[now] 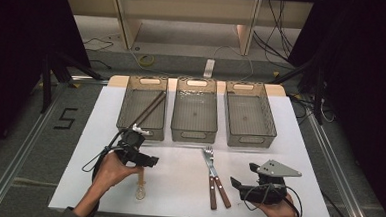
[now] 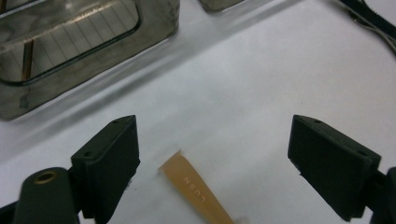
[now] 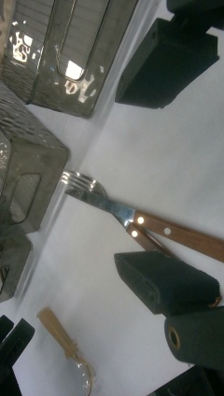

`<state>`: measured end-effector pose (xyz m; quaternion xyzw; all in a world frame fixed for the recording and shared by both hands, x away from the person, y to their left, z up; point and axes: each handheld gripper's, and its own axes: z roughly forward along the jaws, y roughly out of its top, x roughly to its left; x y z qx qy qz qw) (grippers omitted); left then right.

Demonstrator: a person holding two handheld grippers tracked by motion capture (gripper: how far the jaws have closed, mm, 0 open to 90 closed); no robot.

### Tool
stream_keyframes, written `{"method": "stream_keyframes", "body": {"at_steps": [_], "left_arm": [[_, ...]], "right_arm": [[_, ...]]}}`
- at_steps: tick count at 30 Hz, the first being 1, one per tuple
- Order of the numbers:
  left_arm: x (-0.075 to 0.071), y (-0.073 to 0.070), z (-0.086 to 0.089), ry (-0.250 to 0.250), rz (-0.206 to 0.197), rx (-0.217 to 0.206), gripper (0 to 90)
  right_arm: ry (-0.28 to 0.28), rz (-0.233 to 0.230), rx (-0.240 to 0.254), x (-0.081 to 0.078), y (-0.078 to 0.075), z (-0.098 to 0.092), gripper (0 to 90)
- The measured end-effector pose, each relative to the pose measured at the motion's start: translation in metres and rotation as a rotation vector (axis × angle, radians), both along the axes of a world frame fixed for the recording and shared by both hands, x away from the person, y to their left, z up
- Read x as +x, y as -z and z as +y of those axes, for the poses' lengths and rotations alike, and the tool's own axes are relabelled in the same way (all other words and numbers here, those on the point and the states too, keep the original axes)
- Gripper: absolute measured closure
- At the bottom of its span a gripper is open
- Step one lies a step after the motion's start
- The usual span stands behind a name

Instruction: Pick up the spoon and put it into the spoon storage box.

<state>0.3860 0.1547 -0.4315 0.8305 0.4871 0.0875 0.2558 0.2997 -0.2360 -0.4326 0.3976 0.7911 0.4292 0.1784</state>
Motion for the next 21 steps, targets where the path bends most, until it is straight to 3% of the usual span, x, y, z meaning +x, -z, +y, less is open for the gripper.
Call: {"method": "stream_keyframes", "body": {"at_steps": [11,21], "left_arm": [[-0.009,0.009,0.002,0.006,0.061,0.031,17.7],[-0.013,0.017,0.003,0.007,0.106,0.07,25.5]], "right_arm": [[-0.012,0.007,-0.011,0.0,0.002,0.003,19.9],[-0.016,0.007,-0.019,-0.001,0.001,0.004,20.0]]}}
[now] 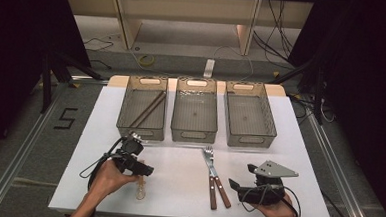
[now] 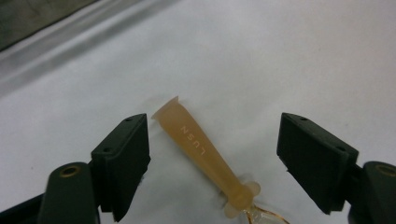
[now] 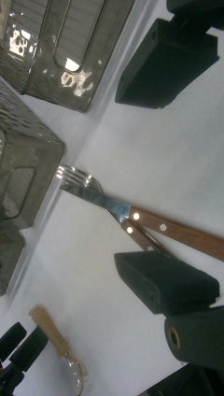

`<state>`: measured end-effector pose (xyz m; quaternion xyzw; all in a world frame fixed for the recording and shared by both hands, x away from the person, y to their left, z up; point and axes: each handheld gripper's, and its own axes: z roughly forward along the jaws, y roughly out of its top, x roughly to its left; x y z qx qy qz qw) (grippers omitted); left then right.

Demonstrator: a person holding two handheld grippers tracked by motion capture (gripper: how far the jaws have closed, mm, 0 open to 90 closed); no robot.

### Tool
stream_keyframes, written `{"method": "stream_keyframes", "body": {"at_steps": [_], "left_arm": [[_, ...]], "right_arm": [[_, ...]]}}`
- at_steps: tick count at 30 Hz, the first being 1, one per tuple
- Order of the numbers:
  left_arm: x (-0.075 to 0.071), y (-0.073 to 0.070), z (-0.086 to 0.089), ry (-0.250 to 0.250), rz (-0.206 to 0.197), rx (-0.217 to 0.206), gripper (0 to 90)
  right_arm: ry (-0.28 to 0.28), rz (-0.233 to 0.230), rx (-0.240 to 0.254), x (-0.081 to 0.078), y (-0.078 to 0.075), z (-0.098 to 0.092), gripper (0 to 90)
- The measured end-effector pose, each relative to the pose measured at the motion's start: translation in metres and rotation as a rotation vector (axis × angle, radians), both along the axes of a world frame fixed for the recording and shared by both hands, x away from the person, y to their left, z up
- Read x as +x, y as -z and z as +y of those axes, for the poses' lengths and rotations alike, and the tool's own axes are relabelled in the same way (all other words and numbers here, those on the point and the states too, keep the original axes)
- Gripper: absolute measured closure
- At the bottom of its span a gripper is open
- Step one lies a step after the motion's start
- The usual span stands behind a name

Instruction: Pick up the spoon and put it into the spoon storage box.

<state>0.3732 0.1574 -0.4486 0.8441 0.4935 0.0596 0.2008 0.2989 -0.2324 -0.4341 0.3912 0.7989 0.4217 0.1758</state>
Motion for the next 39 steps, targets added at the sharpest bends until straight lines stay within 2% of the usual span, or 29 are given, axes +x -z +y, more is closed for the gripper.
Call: {"method": "stream_keyframes", "body": {"at_steps": [6,15,17,21,25,34,39], "left_arm": [[-0.001,0.006,0.005,0.007,0.039,0.004,32.5],[0.0,0.014,0.003,0.016,0.068,0.021,40.8],[0.0,0.016,0.001,0.034,0.077,0.04,43.6],[-0.002,0.017,-0.004,0.05,0.05,0.086,49.8],[-0.002,0.016,-0.004,0.055,0.039,0.103,55.1],[0.0,0.016,-0.002,0.063,0.042,0.093,73.8],[0.001,0.015,-0.002,0.072,0.044,0.09,75.5]], "right_arm": [[-0.003,0.0,-0.004,0.0,0.0,0.001,20.1],[-0.003,0.005,-0.01,0.0,0.001,0.002,20.2],[-0.004,0.006,-0.011,0.0,0.001,0.002,20.2],[-0.007,0.001,-0.019,-0.001,0.001,0.003,20.3],[-0.005,0.001,-0.019,0.0,0.001,0.003,20.3],[-0.01,0.0,-0.027,-0.001,0.001,0.004,20.5],[-0.011,0.001,-0.03,-0.001,0.001,0.004,20.5]]}}
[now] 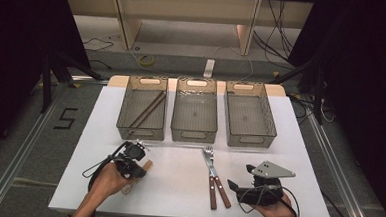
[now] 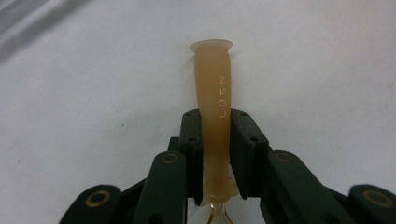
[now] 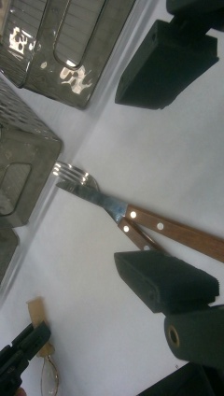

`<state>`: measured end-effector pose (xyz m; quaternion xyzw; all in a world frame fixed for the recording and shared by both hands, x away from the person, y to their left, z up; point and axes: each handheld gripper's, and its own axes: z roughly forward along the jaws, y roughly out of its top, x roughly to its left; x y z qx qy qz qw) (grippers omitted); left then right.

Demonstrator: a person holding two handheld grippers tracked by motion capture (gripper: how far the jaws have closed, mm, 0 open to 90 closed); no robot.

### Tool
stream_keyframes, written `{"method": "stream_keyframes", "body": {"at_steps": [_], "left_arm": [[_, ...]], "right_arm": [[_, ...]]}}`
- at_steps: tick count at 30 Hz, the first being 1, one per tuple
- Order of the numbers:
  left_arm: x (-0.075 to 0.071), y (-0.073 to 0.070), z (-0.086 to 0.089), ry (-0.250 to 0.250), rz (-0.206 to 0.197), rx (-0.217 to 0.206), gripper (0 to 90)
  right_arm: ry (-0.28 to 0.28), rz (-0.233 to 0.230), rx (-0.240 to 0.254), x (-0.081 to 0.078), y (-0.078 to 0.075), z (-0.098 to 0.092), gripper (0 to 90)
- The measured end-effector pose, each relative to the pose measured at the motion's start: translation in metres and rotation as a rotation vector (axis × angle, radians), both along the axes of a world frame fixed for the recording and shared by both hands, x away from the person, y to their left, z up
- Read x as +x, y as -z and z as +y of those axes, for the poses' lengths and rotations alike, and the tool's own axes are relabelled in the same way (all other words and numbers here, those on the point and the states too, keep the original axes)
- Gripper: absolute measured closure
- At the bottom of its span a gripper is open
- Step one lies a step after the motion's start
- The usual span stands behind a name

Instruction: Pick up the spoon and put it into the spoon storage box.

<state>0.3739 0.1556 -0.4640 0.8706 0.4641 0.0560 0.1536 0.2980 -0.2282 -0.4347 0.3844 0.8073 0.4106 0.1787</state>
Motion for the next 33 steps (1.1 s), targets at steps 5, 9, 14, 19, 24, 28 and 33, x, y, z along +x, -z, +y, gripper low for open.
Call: {"method": "stream_keyframes", "body": {"at_steps": [5,9,14,19,24,28,33], "left_arm": [[0.0,-0.002,0.001,0.007,-0.001,-0.033,76.0],[-0.001,-0.008,0.0,0.012,-0.029,-0.043,76.3],[-0.002,-0.013,0.002,0.022,-0.056,-0.07,76.5],[-0.003,-0.018,0.004,0.019,-0.07,-0.108,76.5],[-0.002,-0.027,0.009,0.022,-0.077,-0.152,76.5],[-0.001,-0.032,0.012,0.02,-0.079,-0.196,76.5],[0.001,-0.038,0.008,0.028,-0.098,-0.229,76.4]], "right_arm": [[0.001,0.0,-0.001,0.0,0.0,0.0,20.6],[0.001,-0.001,-0.001,0.0,0.0,0.0,20.6],[-0.001,-0.002,-0.006,0.0,0.0,0.0,20.6],[-0.001,-0.003,-0.008,0.0,0.0,0.0,20.6],[0.0,-0.004,-0.006,0.0,0.0,0.0,20.6],[0.001,-0.003,-0.004,0.0,0.0,0.0,20.6],[-0.001,-0.001,-0.004,0.0,0.0,0.0,20.6]]}}
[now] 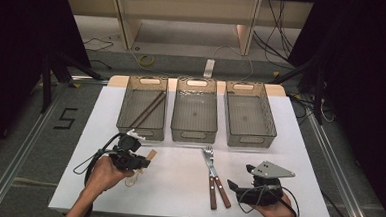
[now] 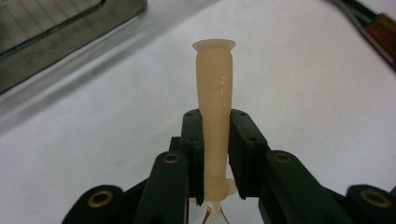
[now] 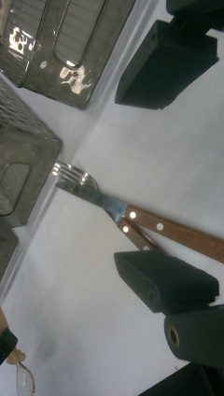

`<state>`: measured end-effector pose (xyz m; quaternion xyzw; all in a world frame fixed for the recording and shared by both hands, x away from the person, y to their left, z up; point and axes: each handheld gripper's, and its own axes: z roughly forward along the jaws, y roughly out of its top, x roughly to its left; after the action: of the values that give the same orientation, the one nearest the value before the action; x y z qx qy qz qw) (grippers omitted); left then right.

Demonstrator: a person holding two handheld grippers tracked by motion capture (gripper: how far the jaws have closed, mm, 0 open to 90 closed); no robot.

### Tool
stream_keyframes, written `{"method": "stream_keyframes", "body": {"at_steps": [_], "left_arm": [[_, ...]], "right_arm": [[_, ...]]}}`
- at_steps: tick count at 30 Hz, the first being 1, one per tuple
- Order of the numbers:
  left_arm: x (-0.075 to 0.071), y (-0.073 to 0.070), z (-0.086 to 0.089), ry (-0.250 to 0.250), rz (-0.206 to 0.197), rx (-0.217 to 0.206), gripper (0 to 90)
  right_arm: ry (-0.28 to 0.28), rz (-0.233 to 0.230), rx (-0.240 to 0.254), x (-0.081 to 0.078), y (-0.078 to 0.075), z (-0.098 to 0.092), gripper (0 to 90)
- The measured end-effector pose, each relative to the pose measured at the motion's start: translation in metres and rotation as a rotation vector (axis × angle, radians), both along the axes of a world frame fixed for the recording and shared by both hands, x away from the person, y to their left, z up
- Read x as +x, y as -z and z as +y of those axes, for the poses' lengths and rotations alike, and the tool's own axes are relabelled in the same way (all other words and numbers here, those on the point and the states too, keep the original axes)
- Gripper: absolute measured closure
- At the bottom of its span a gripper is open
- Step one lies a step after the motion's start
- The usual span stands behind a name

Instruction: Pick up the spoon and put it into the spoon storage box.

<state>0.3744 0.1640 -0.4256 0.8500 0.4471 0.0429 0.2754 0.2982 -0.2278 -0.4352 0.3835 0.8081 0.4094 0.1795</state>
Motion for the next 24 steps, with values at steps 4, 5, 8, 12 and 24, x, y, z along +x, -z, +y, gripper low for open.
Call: {"method": "stream_keyframes", "body": {"at_steps": [4,5,8,12,24], "left_arm": [[0.005,-0.006,-0.005,0.008,-0.021,-0.025,76.4],[0.007,-0.007,-0.008,0.01,-0.024,-0.031,76.4],[0.014,-0.012,-0.016,0.032,-0.042,-0.038,76.4],[0.024,-0.018,-0.028,0.049,-0.061,-0.038,76.3],[0.055,-0.04,-0.048,0.069,-0.11,-0.046,76.3]], "right_arm": [[0.002,0.0,0.006,0.0,0.0,0.0,20.6],[0.002,-0.001,0.009,0.0,0.0,0.0,20.6],[-0.004,0.0,0.006,0.001,0.0,0.0,20.6],[-0.005,0.002,0.004,0.001,0.001,0.001,20.6],[-0.002,0.006,0.011,0.002,0.002,0.0,20.6]]}}
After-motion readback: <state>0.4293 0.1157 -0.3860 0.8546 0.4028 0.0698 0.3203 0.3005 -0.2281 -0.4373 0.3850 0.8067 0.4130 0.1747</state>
